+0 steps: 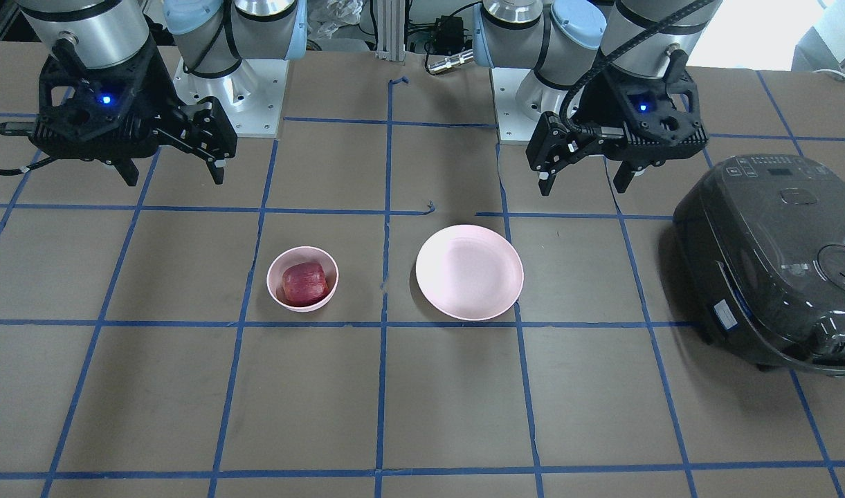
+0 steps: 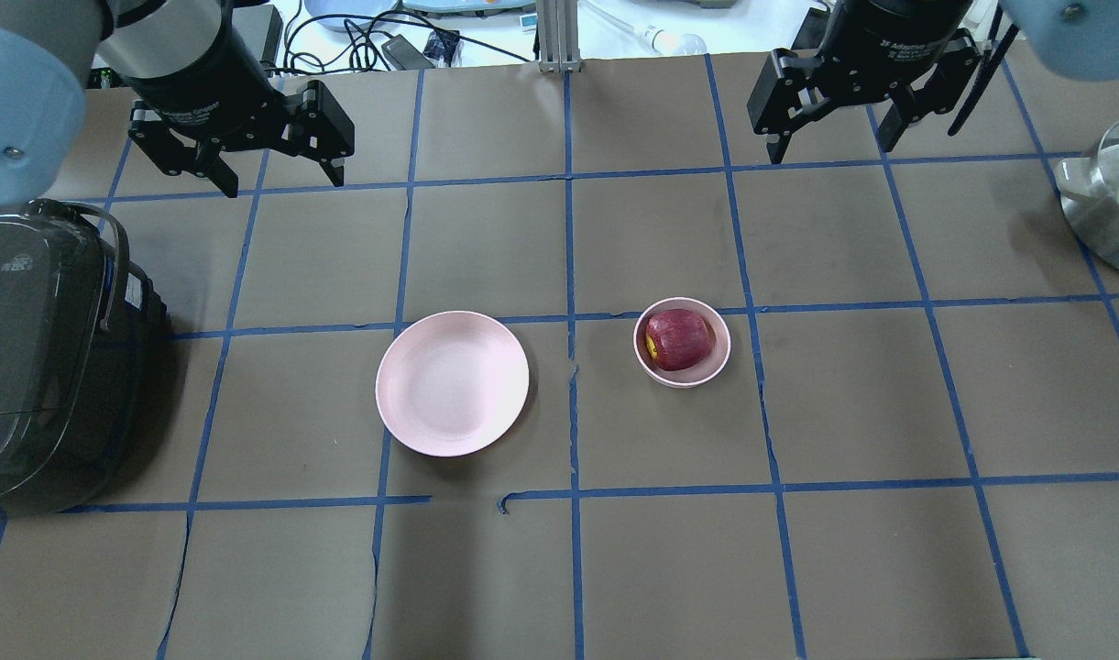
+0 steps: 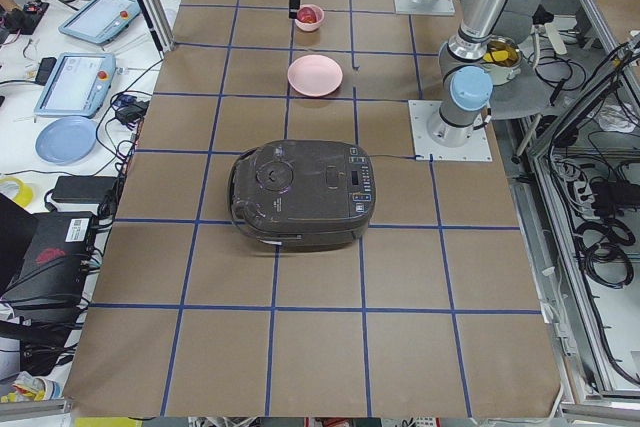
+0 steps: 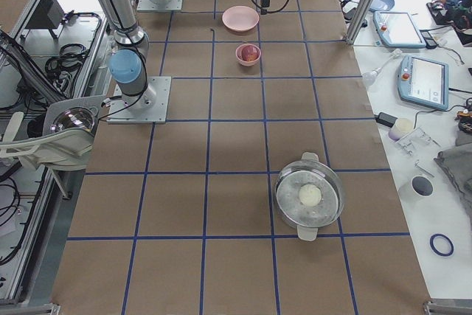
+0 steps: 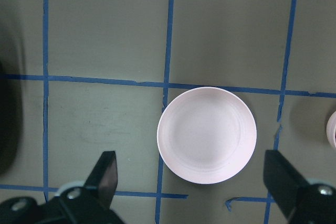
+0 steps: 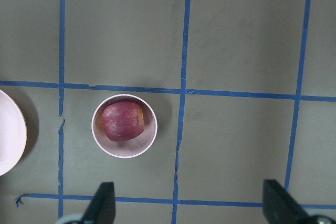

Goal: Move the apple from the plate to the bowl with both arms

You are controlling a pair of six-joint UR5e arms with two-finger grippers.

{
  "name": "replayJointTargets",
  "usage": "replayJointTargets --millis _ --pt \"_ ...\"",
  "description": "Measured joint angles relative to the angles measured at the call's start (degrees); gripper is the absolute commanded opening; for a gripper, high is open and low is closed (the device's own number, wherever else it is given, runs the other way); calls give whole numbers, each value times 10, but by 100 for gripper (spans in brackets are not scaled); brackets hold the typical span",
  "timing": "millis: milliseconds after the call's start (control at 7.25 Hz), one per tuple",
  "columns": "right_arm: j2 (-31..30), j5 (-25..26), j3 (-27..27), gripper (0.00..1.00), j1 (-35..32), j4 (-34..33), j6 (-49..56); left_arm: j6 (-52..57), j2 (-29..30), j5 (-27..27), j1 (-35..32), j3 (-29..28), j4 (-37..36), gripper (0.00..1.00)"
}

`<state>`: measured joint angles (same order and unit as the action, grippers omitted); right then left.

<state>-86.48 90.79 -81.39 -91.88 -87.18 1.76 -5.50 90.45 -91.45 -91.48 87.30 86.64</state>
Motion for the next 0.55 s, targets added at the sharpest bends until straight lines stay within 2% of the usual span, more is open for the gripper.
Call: replayJointTargets --millis 552 --pt "1 1 -2 100 0 -1 1 9 -3 -6 2 -2 14 100"
